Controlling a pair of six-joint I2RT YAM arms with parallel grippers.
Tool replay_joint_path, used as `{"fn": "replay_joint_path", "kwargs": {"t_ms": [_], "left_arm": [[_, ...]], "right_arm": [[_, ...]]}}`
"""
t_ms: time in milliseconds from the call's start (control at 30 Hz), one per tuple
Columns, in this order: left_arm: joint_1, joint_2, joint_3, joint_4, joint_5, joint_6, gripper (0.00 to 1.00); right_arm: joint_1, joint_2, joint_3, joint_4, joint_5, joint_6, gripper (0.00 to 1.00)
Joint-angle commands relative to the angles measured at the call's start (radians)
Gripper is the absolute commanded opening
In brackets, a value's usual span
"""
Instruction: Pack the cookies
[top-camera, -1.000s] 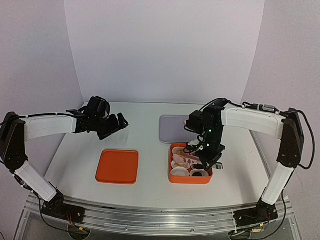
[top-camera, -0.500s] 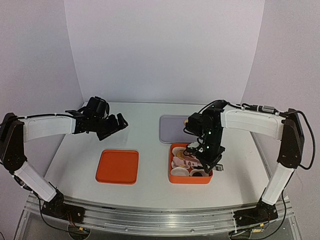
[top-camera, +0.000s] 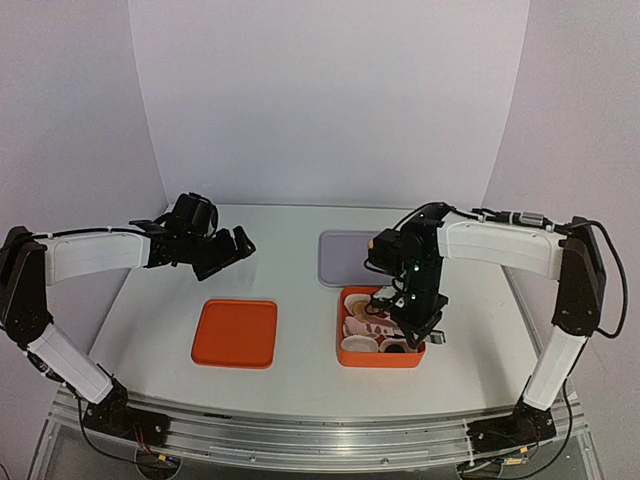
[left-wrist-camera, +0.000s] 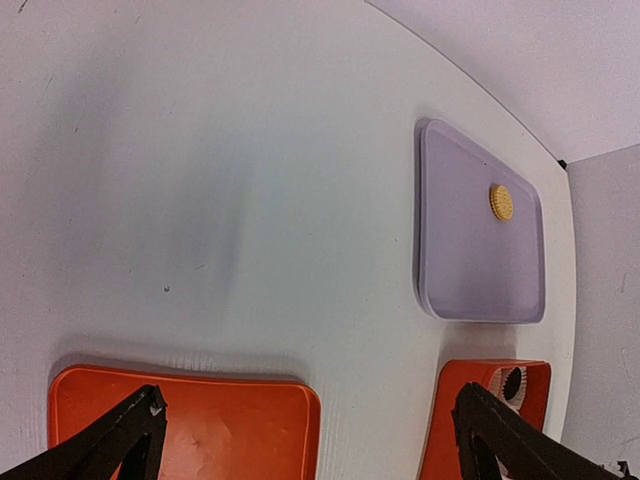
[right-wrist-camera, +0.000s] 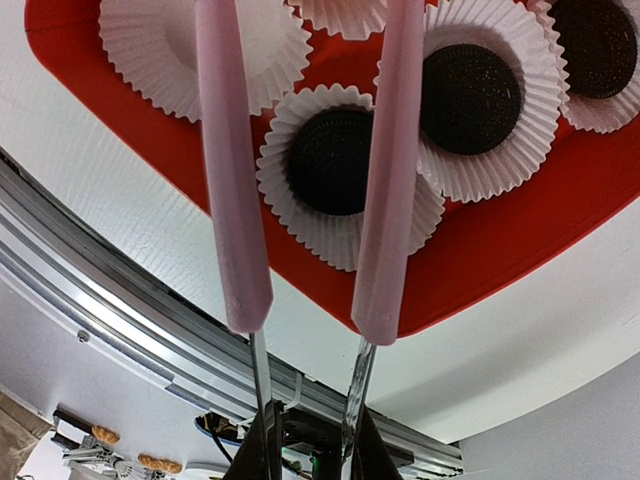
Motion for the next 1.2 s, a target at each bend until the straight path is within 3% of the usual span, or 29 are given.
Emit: {"fn": "replay_joint_path", "kwargs": {"t_ms": [0,767,1167], "left_arm": [[0.004,-0.046,-0.015,0.000,-0.021,-0.006,1.00],[0.005,-0.032,-0.018,0.008,-0.015,-0.005,1.00],[0.005,-0.032,-0.023,0.015,-0.008,-0.004,1.00]], "right_arm": [[0.008,0.022,0.013,-0.305,0.027,0.014,0.00],[0.008,0.022,0.053,-0.297,0.007,0.004,0.25],[0.008,0.009,0.073,-0.290,0.010,0.016,0.27]]}}
